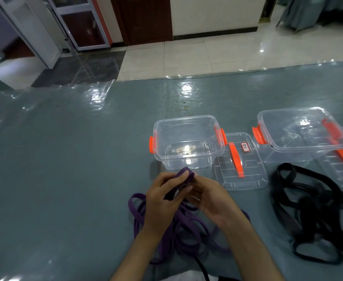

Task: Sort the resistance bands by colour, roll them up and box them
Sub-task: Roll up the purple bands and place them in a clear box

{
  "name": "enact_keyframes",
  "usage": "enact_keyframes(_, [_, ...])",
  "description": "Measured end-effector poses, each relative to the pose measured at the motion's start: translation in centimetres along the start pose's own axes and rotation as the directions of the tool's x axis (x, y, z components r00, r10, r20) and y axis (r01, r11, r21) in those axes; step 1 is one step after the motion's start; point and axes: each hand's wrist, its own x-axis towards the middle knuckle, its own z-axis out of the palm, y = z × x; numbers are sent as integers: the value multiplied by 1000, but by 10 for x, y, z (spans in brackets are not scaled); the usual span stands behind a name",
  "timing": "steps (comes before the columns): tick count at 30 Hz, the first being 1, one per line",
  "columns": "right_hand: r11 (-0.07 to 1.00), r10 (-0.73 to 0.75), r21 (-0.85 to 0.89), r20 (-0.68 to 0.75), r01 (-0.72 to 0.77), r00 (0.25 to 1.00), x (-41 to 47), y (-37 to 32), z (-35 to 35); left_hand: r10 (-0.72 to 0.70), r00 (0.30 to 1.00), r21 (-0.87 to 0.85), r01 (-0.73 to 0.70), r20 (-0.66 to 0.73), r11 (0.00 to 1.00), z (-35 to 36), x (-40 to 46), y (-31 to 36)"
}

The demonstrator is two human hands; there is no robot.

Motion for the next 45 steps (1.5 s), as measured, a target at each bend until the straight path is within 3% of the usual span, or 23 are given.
enact_keyframes(7, [983,-68,-168,19,70,998,-2,-7,0,-7,1000,22,7,-1,1000,-6,5,11])
enact_keyframes(10, [956,-196,-220,11,194,980,-2,-12,-1,-45,999,-42,46,24,998,-10,7,16])
enact_keyframes(14, [830,-415,-338,159,444,896,-6,-22,-9,-162,983,-171,176,90,969,-11,11,23])
enact_keyframes(18, [723,-487,-432,235,539,841,-8,-32,-16,-194,965,-222,231,176,947,-11,14,23])
enact_keyframes(24, [730,-548,-379,174,569,818,-5,-23,-11,-412,911,-367,391,23,844,2,13,33])
enact_keyframes(28, [705,-547,-438,166,558,821,0,-21,-9,-458,887,-381,403,-62,832,1,17,35])
enact_keyframes(35, [688,-566,-452,157,568,809,2,-8,-5,-377,926,-261,358,-28,897,4,24,33])
enact_keyframes(39, [714,-583,-413,99,566,807,-3,-9,-8,-314,942,-173,331,117,928,3,23,31])
enact_keyframes(45, [745,-491,-411,195,526,849,-12,-19,-20,-128,980,-33,135,152,990,-6,22,27])
